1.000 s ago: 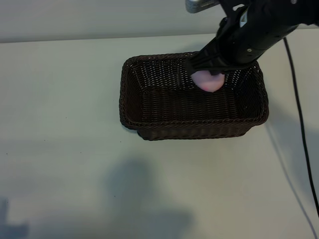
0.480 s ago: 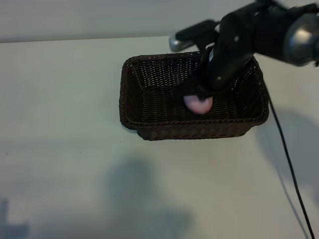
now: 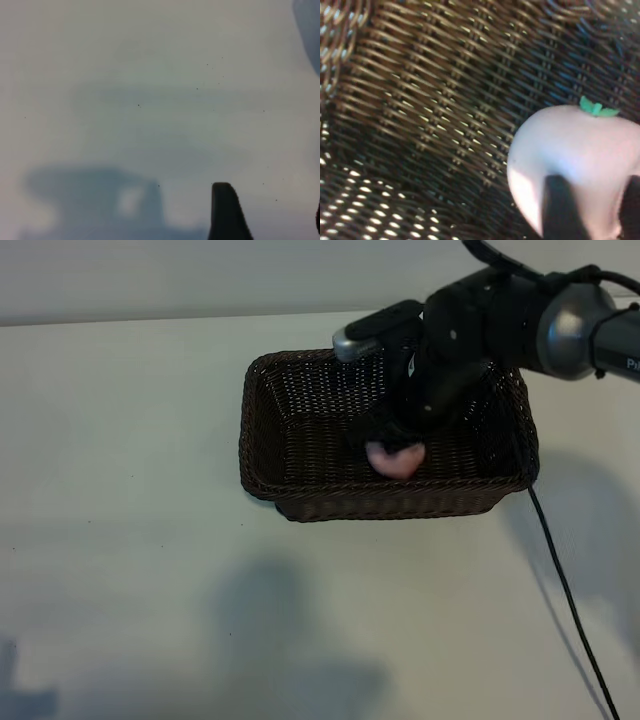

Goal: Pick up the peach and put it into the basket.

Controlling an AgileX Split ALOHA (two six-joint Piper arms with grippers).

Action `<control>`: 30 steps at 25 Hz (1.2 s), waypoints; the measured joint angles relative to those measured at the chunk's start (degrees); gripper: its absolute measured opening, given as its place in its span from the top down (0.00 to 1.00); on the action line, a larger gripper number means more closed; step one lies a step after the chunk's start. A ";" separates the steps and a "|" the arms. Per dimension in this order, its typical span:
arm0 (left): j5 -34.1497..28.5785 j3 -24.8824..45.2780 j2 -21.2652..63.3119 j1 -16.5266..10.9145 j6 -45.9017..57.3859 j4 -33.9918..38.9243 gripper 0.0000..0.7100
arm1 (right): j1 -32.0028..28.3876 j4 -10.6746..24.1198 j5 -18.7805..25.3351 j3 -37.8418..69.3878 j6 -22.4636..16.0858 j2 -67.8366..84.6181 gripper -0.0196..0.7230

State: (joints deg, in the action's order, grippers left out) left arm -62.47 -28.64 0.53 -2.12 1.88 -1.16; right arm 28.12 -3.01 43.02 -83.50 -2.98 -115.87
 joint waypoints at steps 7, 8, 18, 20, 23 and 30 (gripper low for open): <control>0.00 0.00 0.00 0.00 0.00 0.00 0.38 | 0.00 -0.13 10.76 -8.65 0.59 0.00 0.03; 0.00 0.00 0.00 0.00 0.00 0.00 0.38 | 0.00 -0.02 12.26 -9.56 0.68 0.00 0.03; 0.00 0.00 0.00 0.00 0.00 0.00 0.38 | -10.05 4.81 23.34 -20.96 0.75 0.00 0.12; 0.00 0.00 0.00 0.00 0.00 0.00 0.38 | -14.25 5.49 23.85 -21.77 0.80 0.00 0.13; 0.00 0.00 0.00 0.00 0.00 0.00 0.38 | -21.38 5.60 24.77 -21.90 1.38 0.05 0.14; 0.00 0.00 0.00 0.00 0.00 0.00 0.38 | -37.36 4.18 26.49 -21.90 2.98 0.05 0.17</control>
State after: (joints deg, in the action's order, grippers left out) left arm -62.47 -28.64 0.53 -2.12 1.88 -1.16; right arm -9.24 1.17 69.52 -105.40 0.00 -115.81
